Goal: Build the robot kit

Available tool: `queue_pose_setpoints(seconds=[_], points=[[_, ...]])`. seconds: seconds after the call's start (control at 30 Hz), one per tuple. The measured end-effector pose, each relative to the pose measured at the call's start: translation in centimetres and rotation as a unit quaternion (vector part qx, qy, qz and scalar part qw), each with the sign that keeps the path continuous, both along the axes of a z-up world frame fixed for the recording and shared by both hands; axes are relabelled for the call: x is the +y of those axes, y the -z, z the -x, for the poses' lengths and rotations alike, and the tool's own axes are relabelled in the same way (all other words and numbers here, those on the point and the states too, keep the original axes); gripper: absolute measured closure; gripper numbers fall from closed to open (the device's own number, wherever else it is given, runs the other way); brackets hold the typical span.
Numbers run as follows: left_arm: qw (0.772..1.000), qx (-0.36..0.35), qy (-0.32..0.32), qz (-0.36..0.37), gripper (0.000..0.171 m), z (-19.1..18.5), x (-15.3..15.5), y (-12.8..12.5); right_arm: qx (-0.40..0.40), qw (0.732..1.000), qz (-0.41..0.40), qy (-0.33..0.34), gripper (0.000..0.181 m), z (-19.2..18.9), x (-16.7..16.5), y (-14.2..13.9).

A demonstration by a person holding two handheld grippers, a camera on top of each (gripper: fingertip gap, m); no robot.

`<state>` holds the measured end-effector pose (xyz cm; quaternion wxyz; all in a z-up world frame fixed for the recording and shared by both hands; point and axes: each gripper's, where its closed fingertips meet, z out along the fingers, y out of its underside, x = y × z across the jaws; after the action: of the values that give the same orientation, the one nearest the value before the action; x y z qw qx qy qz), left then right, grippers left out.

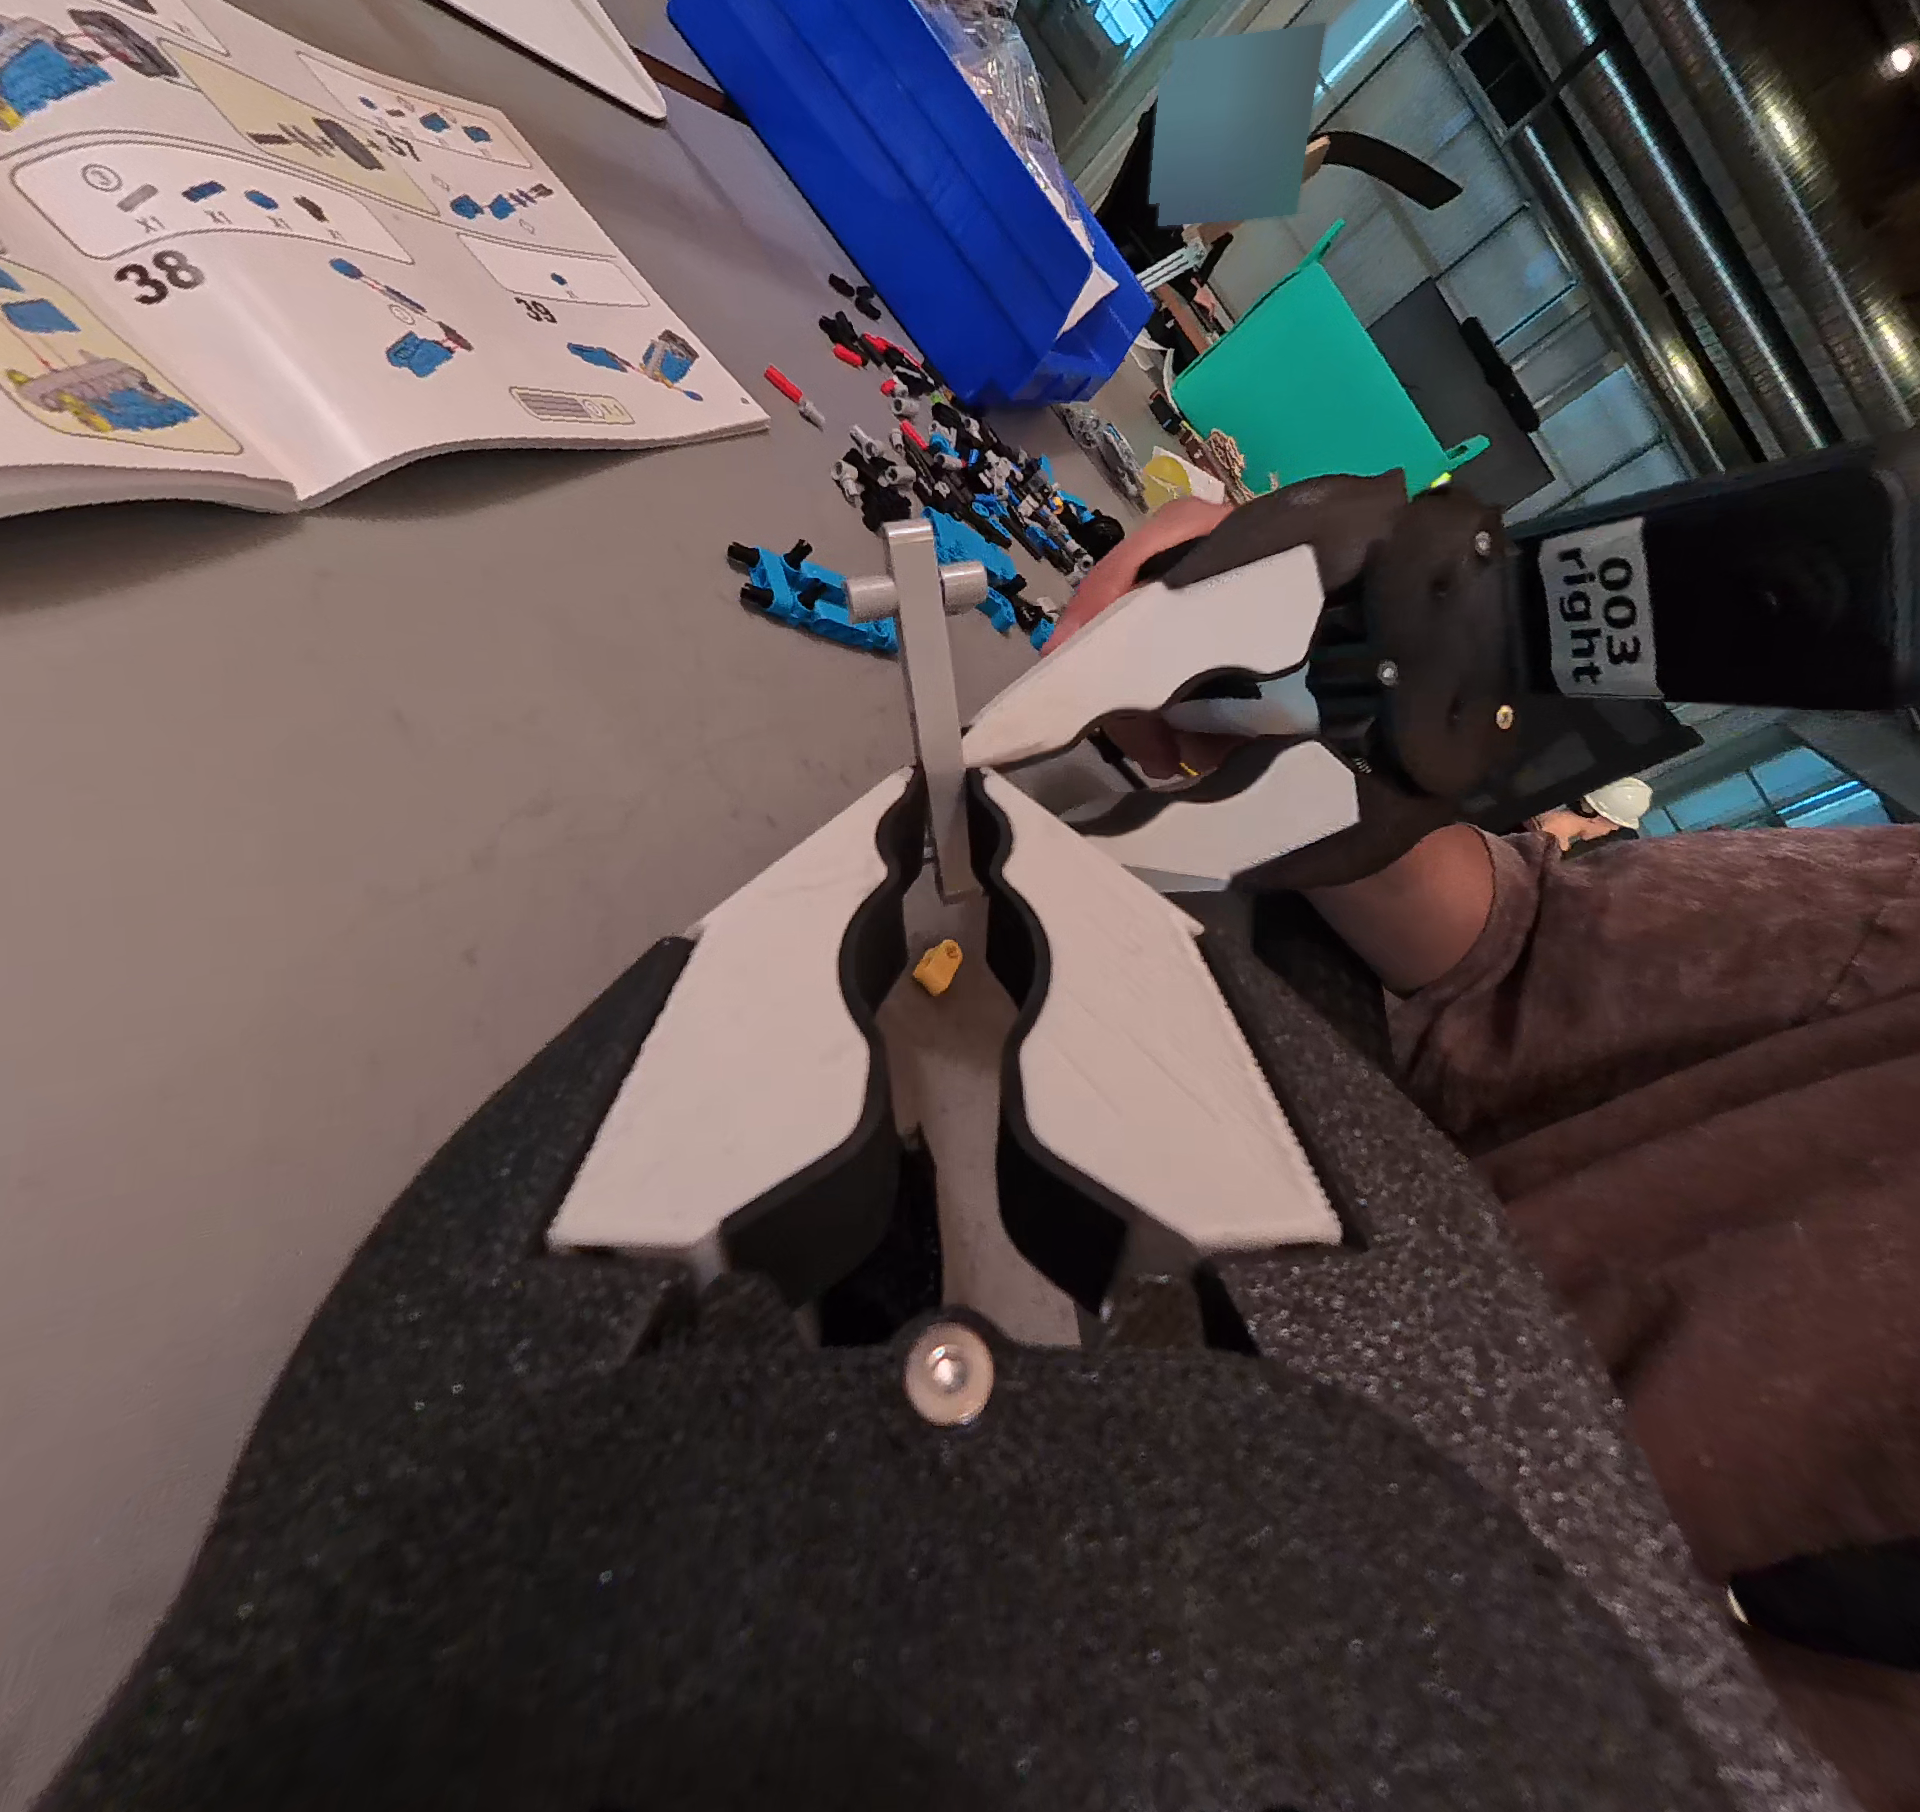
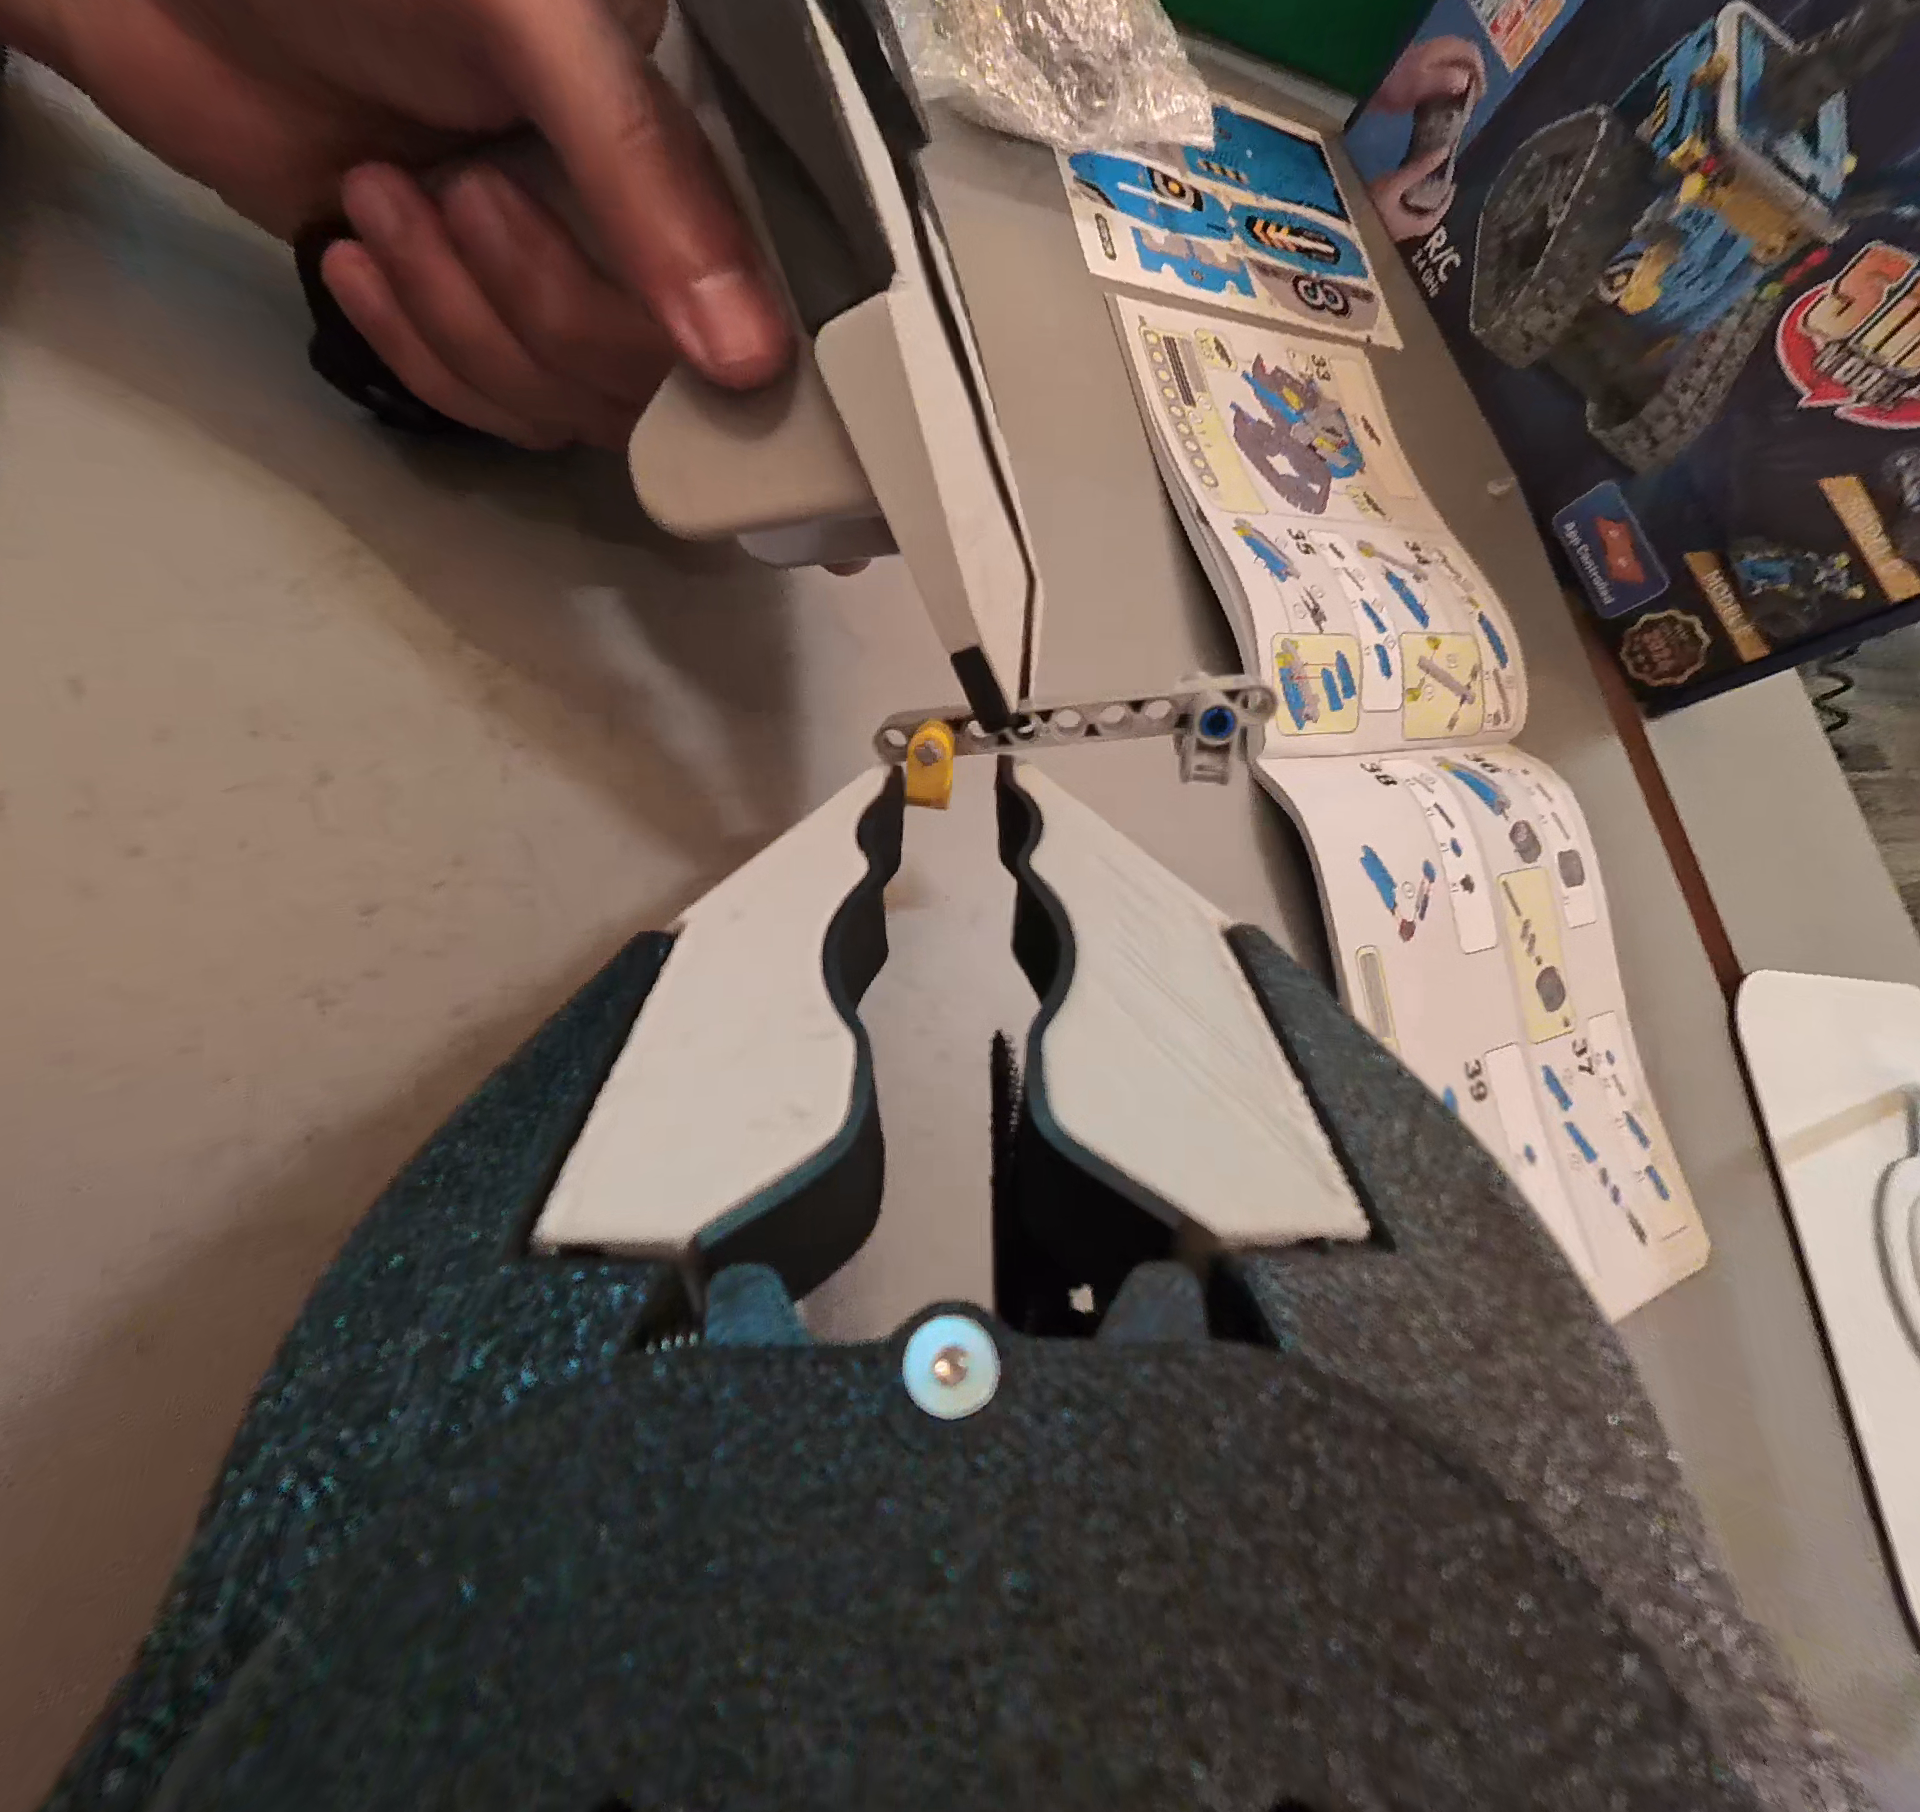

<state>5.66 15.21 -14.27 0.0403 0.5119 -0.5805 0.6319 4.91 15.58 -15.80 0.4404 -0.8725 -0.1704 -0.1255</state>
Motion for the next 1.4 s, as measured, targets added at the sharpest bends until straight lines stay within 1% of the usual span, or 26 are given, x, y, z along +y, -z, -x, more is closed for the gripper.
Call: queue_pose_setpoints(seconds=[0.07, 0.13, 0.2, 0.3, 0.4, 0.47, 0.5, 0.53, 0.6, 0.63, 0.77, 0.87, 1.03, 1.1, 1.17, 1.2, 1.27, 1.33, 1.4], points=[[1.0, 0.003, 0.001, 0.0, 0.165, 0.0, -0.1, 0.1, -0.004, 1.0, 0.003, 0.0, 0.171, 0.0, 0.0, 0.2], [1.0, 0.006, 0.002, 0.002, 0.165, 0.0, -0.1, 0.1, -0.015, 1.0, 0.006, 0.0, 0.171, 0.0, 0.0, 0.3], [1.0, 0.004, 0.001, 0.008, 0.165, 0.0, -0.1, -0.1, -0.008, 1.0, 0.0, 0.0, 0.172, 0.0, 0.1, 0.1], [1.0, -0.013, -0.008, 0.017, 0.164, -0.1, 0.1, -0.7, 0.037, 0.999, -0.02, 0.003, 0.172, 0.0, 0.3, -0.5], [0.998, -0.046, -0.028, 0.031, 0.164, -0.4, 0.5, -2.0, 0.105, 0.993, -0.044, 0.009, 0.173, -0.1, 0.4, -1.5], [0.997, -0.07, -0.038, 0.024, 0.164, -0.5, 0.5, -2.7, 0.15, 0.987, -0.061, 0.014, 0.173, -0.1, 0.5, -2.3], [0.996, -0.076, -0.041, 0.018, 0.164, -0.5, 0.5, -2.8, 0.148, 0.987, -0.065, 0.014, 0.173, -0.1, 0.5, -2.4], [0.996, -0.079, -0.042, 0.017, 0.164, -0.6, 0.5, -2.9, 0.129, 0.989, -0.067, 0.012, 0.173, -0.2, 0.4, -2.5], [0.996, -0.077, -0.041, 0.029, 0.164, -0.5, 0.5, -3.0, 0.086, 0.994, -0.068, 0.01, 0.173, -0.2, 0.4, -2.6], [0.996, -0.076, -0.039, 0.039, 0.164, -0.5, 0.5, -3.2, 0.08, 0.994, -0.072, 0.009, 0.174, -0.2, 0.4, -2.7], [0.994, -0.092, -0.037, 0.05, 0.161, -0.4, 0.4, -4.0, 0.109, 0.99, -0.094, -0.004, 0.174, 0.1, 0.4, -3.6], [0.993, -0.101, -0.028, 0.055, 0.15, -0.2, 0.1, -4.4, 0.144, 0.983, -0.112, -0.018, 0.174, 0.2, 0.1, -4.4], [0.993, -0.103, -0.026, 0.05, 0.157, -0.1, -0.1, -4.3, 0.16, 0.981, -0.109, -0.009, 0.174, -0.2, 0.2, -4.1], [0.993, -0.105, -0.022, 0.054, 0.15, 0.0, -0.3, -4.5, 0.173, 0.979, -0.11, 0.002, 0.174, -0.4, 0.3, -4.0], [0.992, -0.11, -0.018, 0.06, 0.138, 0.1, -0.6, -4.7, 0.189, 0.975, -0.115, 0.016, 0.173, -0.9, 0.3, -4.1], [0.992, -0.112, -0.02, 0.054, 0.132, 0.1, -0.7, -4.7, 0.199, 0.973, -0.117, 0.023, 0.173, -1.1, 0.3, -4.1], [0.992, -0.122, -0.029, 0.021, 0.131, -0.1, -0.8, -4.3, 0.215, 0.969, -0.117, 0.035, 0.173, -1.4, 0.3, -4.0], [0.99, -0.134, -0.043, -0.022, 0.135, -0.3, -0.7, -3.9, 0.214, 0.969, -0.119, 0.041, 0.173, -1.5, 0.4, -3.9], [0.987, -0.141, -0.059, -0.058, 0.146, -0.6, -0.4, -3.5, 0.195, 0.972, -0.119, 0.045, 0.173, -1.5, 0.5, -3.9]])
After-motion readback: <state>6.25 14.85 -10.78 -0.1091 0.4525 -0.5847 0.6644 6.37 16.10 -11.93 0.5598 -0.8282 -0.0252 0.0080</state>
